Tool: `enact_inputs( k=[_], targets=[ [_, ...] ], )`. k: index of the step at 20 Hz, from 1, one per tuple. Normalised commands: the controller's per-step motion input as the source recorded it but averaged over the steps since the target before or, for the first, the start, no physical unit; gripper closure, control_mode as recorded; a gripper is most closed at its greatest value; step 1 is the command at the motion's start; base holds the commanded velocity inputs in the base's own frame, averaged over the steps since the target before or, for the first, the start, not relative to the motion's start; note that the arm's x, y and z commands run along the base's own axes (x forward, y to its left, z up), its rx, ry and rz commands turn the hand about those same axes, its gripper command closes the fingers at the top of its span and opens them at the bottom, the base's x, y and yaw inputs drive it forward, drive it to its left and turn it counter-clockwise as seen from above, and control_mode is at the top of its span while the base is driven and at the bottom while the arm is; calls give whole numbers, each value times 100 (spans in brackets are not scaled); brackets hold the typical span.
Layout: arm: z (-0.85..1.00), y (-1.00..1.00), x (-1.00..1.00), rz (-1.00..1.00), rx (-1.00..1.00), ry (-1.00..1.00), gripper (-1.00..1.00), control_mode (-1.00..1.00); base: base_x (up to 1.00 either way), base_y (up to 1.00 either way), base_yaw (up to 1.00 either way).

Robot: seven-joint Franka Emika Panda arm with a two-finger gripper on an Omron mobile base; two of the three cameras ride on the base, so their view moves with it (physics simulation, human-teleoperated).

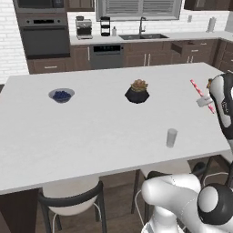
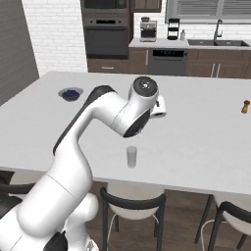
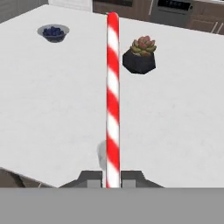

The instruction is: Take a straw from the drawer in front and place it inside the glass cup on the dining counter.

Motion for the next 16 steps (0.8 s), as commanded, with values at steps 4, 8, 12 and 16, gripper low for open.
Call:
enact_inputs(
  k=[4, 8, 12, 16],
  targets=[
    [-12, 10, 0, 7, 2, -11, 100, -100, 0, 0, 0],
    [1, 1, 20, 0, 0, -5, 100, -100, 0, 0, 0],
    [-32, 19, 3, 12, 13, -8, 100, -100, 0, 0, 0],
    [-48, 20, -1, 16, 18, -2, 100, -100, 0, 0, 0]
  ],
)
